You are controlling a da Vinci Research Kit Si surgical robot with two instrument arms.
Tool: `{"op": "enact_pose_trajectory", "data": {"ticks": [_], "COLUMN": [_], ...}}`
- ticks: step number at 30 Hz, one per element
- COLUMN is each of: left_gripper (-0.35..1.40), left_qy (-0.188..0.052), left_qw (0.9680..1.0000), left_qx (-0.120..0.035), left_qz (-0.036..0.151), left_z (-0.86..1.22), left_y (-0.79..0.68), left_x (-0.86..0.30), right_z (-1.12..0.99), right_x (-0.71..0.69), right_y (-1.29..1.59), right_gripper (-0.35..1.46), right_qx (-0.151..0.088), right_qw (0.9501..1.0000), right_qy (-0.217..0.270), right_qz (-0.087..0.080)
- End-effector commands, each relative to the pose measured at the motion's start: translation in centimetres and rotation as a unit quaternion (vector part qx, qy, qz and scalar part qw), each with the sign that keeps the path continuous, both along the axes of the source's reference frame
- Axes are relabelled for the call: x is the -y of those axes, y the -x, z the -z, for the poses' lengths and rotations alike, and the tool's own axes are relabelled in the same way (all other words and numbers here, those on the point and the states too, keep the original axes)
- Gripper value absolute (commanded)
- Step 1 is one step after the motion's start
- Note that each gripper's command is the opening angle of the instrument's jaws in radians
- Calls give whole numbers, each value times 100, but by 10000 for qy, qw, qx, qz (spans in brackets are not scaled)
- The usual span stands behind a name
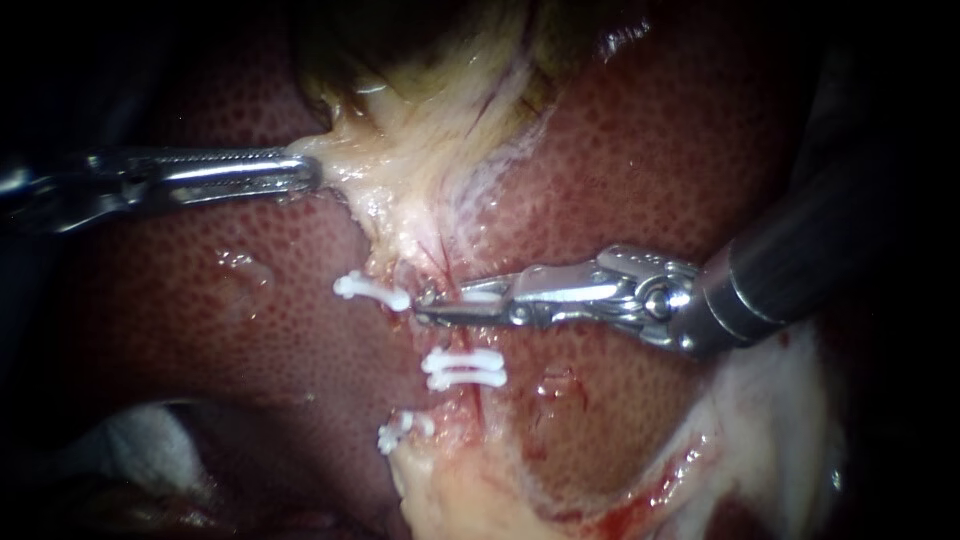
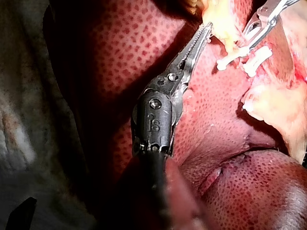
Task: Going back third clip right tube
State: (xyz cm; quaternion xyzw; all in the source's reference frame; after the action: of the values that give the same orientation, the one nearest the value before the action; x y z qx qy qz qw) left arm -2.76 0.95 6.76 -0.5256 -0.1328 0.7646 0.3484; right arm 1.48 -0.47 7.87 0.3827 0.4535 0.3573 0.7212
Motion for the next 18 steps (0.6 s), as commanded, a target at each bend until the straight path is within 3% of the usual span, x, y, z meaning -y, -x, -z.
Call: {"op": "enact_pose_trajectory", "data": {"ticks": [1,5,9,18], "left_gripper": [-35,-35,-35,-35], "left_qy": [-1,-1,0,1], "left_qw": [10000,10000,10000,10000], "left_qx": [1,1,1,-1], "left_qz": [-1,-1,-1,1], "left_z": [0,0,0,0], "left_y": [0,0,0,1], "left_x": [0,0,0,1], "right_z": [0,1,7,11], "right_x": [0,1,1,-1], "right_y": [0,-1,-6,3], "right_gripper": [-35,-35,39,49], "right_qx": [-2,-19,-169,-338], "right_qw": [10000,10000,9988,9939], "right_qy": [2,-9,451,1020], "right_qz": [-1,25,112,262]}}
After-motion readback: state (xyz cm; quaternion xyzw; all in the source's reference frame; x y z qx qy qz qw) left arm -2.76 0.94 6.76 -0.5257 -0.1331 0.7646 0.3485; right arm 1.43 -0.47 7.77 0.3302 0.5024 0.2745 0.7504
